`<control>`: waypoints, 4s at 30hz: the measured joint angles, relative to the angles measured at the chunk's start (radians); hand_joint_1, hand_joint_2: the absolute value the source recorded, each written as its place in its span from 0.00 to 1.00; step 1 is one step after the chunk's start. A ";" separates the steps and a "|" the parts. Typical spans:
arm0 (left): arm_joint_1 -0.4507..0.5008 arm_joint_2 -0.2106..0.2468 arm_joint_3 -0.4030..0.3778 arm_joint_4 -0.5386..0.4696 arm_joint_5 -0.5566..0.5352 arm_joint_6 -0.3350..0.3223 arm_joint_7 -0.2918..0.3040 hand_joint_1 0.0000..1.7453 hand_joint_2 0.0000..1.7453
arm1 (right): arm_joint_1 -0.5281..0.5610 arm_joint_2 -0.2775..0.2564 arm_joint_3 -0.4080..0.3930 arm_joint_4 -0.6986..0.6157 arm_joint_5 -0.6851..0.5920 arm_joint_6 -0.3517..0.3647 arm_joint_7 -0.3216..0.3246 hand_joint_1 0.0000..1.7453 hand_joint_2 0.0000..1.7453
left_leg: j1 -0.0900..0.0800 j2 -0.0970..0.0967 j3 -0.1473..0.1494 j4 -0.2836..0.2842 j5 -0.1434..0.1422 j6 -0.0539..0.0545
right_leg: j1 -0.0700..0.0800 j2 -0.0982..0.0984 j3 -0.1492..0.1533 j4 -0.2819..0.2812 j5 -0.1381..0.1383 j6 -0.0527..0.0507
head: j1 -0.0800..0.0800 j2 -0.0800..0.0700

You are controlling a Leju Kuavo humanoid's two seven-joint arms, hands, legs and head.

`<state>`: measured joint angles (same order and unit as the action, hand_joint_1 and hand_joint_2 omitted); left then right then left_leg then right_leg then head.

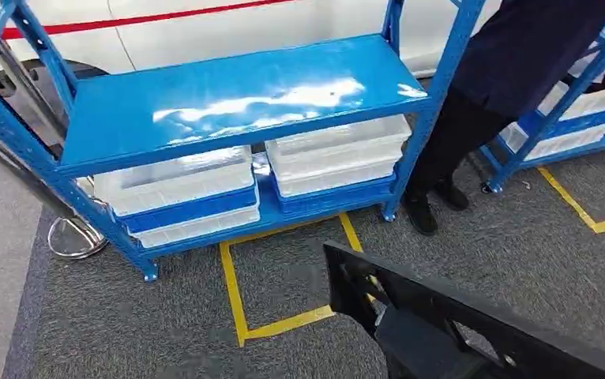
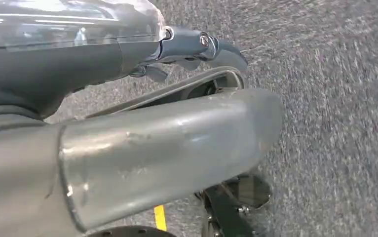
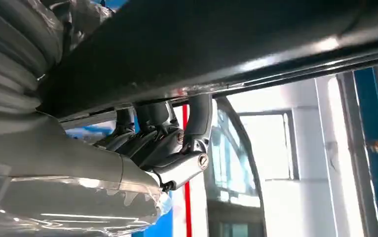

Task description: Take the parts from the cabinet and place them on the table.

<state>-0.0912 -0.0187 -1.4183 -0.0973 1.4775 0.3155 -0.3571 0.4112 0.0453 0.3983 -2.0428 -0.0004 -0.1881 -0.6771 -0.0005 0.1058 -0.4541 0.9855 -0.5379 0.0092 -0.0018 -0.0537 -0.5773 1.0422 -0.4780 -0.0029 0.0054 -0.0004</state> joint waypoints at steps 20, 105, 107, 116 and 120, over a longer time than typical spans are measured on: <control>0.014 0.002 0.063 0.002 0.000 0.003 0.018 0.00 0.00 | 0.111 0.130 -0.210 -0.056 0.021 0.082 -0.012 1.00 1.00 | 0.019 -0.124 -0.039 -0.002 0.038 0.027 | -0.005 0.082 -0.078 0.082 -0.028 0.014 | 0.002 0.000; 0.032 -0.002 0.076 0.002 0.000 -0.024 0.032 0.00 0.00 | 0.185 0.309 -0.422 -0.074 0.072 0.131 -0.013 1.00 1.00 | 0.016 -0.204 -0.068 0.036 0.024 -0.009 | 0.002 0.160 0.006 -0.006 -0.007 -0.023 | 0.003 0.000; 0.026 -0.003 0.075 0.002 0.000 -0.027 0.032 0.00 0.00 | 0.187 0.309 -0.419 -0.074 0.075 0.126 -0.013 1.00 1.00 | 0.012 -0.187 -0.070 0.030 0.023 -0.005 | -0.007 0.183 -0.004 -0.006 -0.003 -0.009 | 0.003 0.000; 0.031 -0.008 0.074 0.002 0.000 -0.029 0.029 0.00 0.00 | 0.191 0.308 -0.420 -0.076 0.105 0.109 -0.012 1.00 1.00 | 0.009 -0.055 -0.058 0.010 0.033 0.030 | -0.013 0.058 -0.142 0.270 -0.120 0.023 | 0.006 0.000; 0.028 -0.011 0.074 0.002 0.000 -0.030 0.029 0.00 0.00 | 0.188 0.308 -0.420 -0.076 0.112 0.107 -0.012 1.00 1.00 | 0.005 -0.011 -0.043 0.011 0.017 0.016 | -0.003 -0.039 0.007 -0.001 -0.014 0.015 | 0.006 0.000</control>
<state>-0.0631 -0.0293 -1.3443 -0.0950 1.4771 0.2853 -0.3277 0.5993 0.3536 -0.0217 -2.1187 0.1114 -0.0813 -0.6893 0.0049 0.0944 -0.4968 0.9969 -0.5210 0.0253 -0.0046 -0.0926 -0.5703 1.0414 -0.4922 0.0125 0.0111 -0.0004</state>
